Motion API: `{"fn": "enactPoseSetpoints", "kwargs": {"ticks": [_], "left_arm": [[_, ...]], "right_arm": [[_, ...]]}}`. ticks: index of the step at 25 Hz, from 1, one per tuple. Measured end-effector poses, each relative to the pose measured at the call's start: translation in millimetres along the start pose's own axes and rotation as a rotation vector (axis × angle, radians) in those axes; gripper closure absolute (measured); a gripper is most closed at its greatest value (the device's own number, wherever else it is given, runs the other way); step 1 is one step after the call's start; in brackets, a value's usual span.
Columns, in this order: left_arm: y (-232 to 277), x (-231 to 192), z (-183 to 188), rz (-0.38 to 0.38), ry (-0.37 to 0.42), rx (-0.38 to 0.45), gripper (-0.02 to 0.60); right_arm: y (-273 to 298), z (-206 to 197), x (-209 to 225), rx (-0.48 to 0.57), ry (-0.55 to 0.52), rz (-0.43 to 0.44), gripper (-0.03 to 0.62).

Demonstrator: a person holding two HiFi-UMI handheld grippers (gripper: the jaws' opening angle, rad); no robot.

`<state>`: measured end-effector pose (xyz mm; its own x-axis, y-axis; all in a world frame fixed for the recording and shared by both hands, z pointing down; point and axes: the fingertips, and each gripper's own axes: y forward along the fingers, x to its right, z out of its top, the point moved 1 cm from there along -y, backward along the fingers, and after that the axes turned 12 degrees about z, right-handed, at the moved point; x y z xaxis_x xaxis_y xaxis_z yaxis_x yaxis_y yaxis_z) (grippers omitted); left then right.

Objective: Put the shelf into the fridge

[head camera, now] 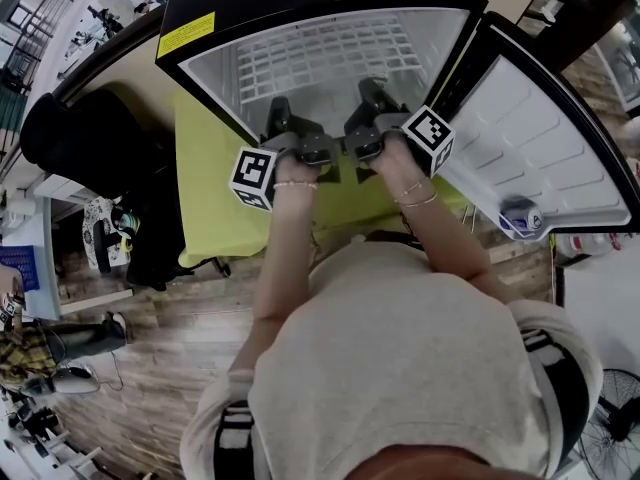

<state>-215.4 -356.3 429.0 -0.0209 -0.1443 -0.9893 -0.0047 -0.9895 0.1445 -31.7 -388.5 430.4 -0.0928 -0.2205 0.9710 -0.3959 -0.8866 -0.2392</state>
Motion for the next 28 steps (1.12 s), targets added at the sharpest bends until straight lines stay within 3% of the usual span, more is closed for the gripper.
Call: {"fn": "enactPoseSetpoints", "kwargs": {"ticks": [5,8,13,18,23,28], "left_arm": [[-12,16,3,-0.048,0.133,-0.003,0.583],[-18,28,-3,-0.087,0.243,-0.042,0.582],[-24,27,-8,-0.092,0.348,-0.077,0.581],[-29,34,-16,-0.124,0.541,-0.107,0.581],[-34,46,-19,-0.153,0.779,-0.078,0.580],[-38,56,-25,-0.191,0.985,-0.050,0.580]], "right_arm": [[-4,-5,-10,-0.040,-0.028,0.042,0.599],[-5,-11,-21,-0.098,-0.085,0.081,0.599],[-3,-24,-38,-0.215,-0.205,0.147,0.597],[-5,-31,-54,-0.282,-0.390,0.169,0.595],[-5,-38,-66,-0.344,-0.568,0.196,0.594],[-4,-50,-76,-0.423,-0.861,0.205,0.591]]}}
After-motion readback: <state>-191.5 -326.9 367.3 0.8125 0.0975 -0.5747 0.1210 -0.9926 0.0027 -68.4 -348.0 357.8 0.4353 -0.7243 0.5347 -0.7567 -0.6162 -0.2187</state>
